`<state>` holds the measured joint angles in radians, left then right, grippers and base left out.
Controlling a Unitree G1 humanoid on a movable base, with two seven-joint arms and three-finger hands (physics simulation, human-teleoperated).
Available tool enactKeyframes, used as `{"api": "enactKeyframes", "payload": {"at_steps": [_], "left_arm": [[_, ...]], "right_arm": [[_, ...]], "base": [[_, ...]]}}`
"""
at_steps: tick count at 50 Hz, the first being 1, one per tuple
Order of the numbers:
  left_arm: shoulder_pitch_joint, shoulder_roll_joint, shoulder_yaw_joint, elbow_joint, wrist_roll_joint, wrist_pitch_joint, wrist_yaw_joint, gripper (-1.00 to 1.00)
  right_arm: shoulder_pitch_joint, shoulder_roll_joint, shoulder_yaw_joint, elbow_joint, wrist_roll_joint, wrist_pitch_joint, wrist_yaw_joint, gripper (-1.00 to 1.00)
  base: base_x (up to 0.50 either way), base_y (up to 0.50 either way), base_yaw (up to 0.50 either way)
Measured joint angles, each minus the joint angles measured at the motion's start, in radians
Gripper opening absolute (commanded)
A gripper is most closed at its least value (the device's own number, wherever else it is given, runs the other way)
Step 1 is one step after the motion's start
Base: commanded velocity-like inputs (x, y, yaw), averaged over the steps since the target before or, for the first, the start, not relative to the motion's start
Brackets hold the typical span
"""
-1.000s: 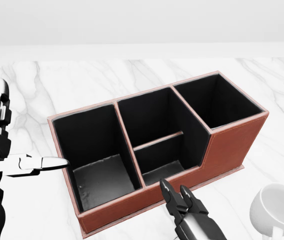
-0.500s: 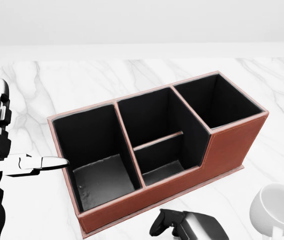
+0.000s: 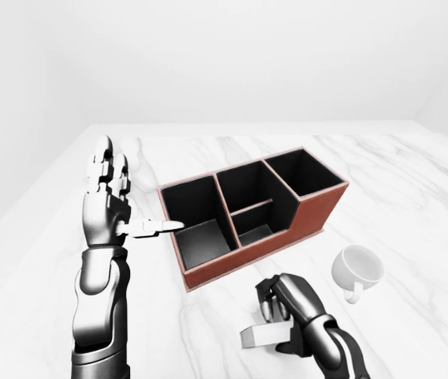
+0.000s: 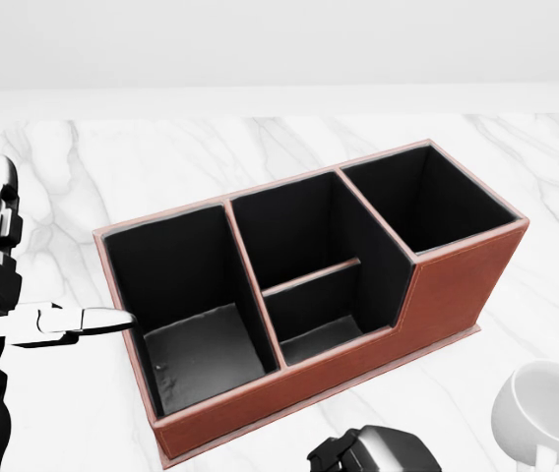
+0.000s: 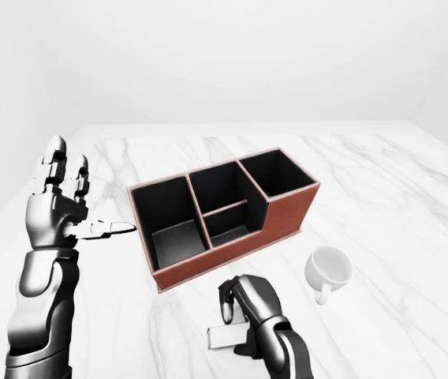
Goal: Pick up the book and place it in the front compartment of the caddy.
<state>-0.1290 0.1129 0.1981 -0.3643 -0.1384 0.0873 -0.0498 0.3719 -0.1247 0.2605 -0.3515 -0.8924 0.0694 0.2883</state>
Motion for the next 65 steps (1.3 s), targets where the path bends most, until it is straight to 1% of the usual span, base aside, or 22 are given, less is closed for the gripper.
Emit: {"api": "enactKeyframes", "payload": {"at_steps": [4, 16, 35, 65], "left_arm": [[0.0, 0.0, 0.0, 0.001, 0.0, 0.0, 0.0, 1.0], [0.001, 0.0, 0.001, 0.002, 0.0, 0.0, 0.0, 1.0], [0.0, 0.0, 0.002, 0.002, -0.001, 0.0, 0.001, 1.0], [-0.003, 0.001, 0.001, 0.008, -0.003, 0.0, 0.004, 1.0]], "right_arm": [[-0.003, 0.002, -0.003, -0.029, 0.011, 0.018, 0.019, -1.0], [-0.03, 0.018, -0.035, -0.144, 0.022, 0.018, 0.1, -1.0], [-0.078, 0.05, -0.082, -0.309, -0.013, 0.018, 0.238, -1.0], [-0.197, 0.083, -0.12, -0.41, -0.09, 0.018, 0.387, -1.0]], "base": [[0.0, 0.0, 0.0], [0.0, 0.0, 0.0], [0.0, 0.0, 0.0], [0.0, 0.0, 0.0]]}}
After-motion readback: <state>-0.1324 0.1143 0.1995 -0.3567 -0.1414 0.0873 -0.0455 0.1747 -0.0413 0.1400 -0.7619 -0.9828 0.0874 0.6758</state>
